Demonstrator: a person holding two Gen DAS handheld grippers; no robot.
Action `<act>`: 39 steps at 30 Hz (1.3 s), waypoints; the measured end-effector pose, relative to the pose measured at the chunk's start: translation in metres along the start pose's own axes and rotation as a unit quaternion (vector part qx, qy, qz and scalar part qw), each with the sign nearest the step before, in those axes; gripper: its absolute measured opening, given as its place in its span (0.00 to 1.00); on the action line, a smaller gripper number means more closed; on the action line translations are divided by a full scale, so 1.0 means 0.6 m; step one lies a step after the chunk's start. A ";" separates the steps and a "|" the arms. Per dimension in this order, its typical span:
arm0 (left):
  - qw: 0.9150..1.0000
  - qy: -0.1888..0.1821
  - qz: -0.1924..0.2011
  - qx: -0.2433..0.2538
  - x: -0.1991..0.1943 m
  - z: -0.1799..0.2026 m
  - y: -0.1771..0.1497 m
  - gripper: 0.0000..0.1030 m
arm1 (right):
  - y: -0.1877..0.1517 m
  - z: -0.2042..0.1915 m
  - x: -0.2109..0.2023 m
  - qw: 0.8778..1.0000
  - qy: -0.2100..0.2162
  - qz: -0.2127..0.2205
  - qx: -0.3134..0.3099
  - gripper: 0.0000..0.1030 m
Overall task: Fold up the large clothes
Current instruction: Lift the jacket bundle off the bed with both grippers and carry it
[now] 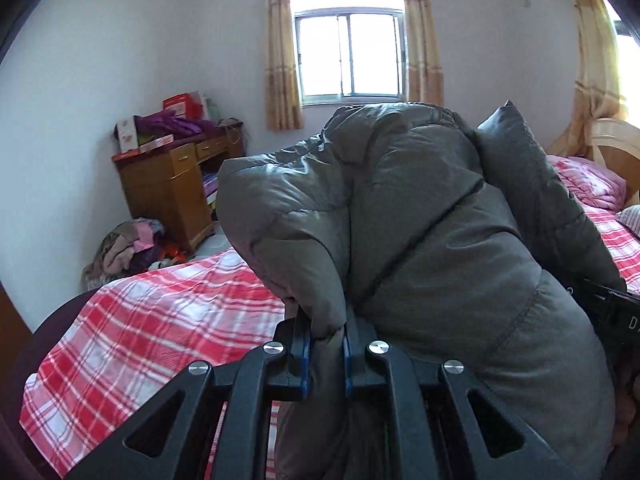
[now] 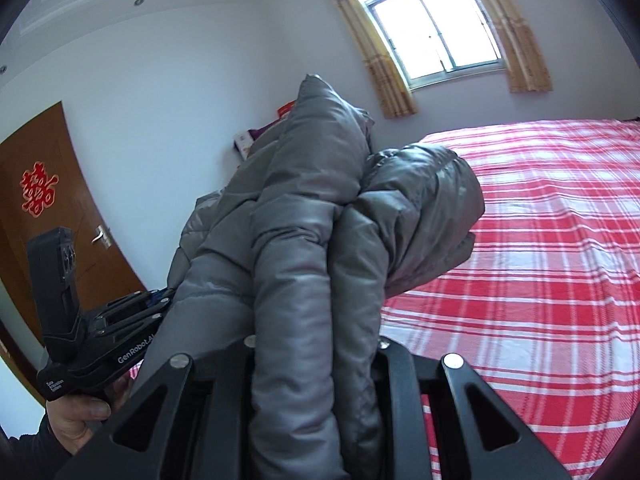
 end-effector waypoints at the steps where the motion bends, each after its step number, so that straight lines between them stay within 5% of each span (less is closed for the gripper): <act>1: 1.000 0.003 -0.002 -0.003 0.001 -0.010 -0.004 0.11 | 0.000 -0.006 0.010 1.000 0.003 -0.004 -0.003 0.21; 15: 0.998 0.033 -0.036 -0.029 0.027 -0.118 -0.049 0.10 | -0.021 -0.053 0.113 0.998 0.026 -0.056 -0.016 0.21; 39: 0.994 0.052 -0.084 -0.040 0.097 -0.176 -0.109 0.10 | -0.064 -0.059 0.208 0.992 0.021 -0.124 0.003 0.21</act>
Point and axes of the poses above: each gripper's, at about its wrist camera, not at the fingertips, and x roughly the way its jaws point, z to its right, y to its top, the point moved 1 cm from there along x, roughly the way its jaws point, and after that the axes turned 4 degrees about y, right-handed, at the moved point
